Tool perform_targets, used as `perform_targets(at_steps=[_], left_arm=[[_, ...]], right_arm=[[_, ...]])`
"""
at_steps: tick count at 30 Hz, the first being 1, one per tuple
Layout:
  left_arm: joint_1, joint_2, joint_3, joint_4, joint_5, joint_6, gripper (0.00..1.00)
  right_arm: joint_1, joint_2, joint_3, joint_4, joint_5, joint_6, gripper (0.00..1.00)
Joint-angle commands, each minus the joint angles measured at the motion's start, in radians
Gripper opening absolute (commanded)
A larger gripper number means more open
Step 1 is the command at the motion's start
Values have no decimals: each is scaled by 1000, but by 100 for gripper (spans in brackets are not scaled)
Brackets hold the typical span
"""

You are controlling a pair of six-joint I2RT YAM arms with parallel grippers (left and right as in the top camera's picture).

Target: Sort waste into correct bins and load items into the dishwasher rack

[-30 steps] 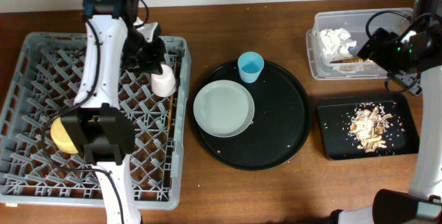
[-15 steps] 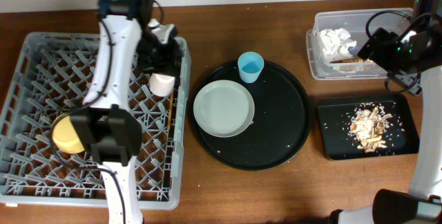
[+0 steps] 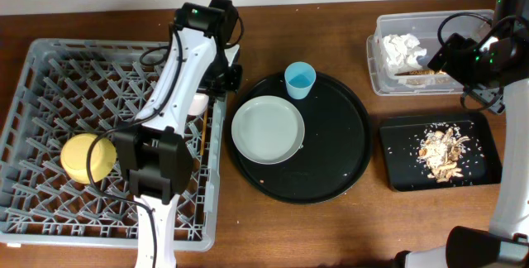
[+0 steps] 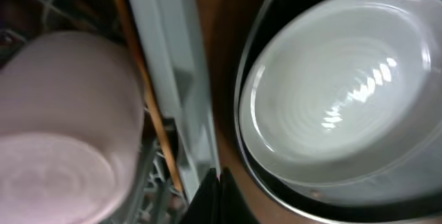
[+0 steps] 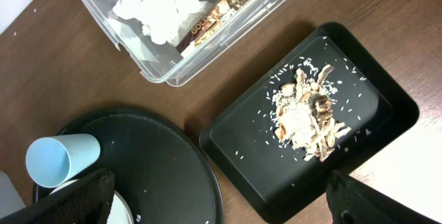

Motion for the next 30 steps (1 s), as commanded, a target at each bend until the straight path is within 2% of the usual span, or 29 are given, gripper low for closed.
perform_targets(at_steps=[1,3,5,7,10,18,23,24,25,26,30], left_arm=[[-1,-30,-40,11,-63,-15,4],[-1,-30,-40,6,-83,-15,20],[-1,-30,-40,-10,-85,-15,28],[-1,-30,-40,-37,-84,-15,39],[-1,-30,-40,-63,-80,-15,45],[-1,-30,-55,-70,-27,-15,45],[-1,-30,-145,-15,-27,-15,44],[-1,-30,-162,-2,-27,-15,43],[-1,-30,-176,11,-27,-15,32],[-1,-30,-182,23,-27,-15,29],[-1,-30,-182,68,-27,-15,22]], right_arm=[[-2,4,9,0,6,-10,99],[-2,4,9,0,5,-10,99],[-2,4,9,0,5,-10,99],[-2,4,9,0,5,-10,99],[-2,4,9,0,5,-10,99],[-2,4,9,0,6,-10,99],[-2,4,9,0,5,-10,99],[-2,4,9,0,6,-10,99],[-2,4,9,0,5,-10,99],[-2,4,9,0,6,-10,99],[-2,4,9,0,6,-10,99]])
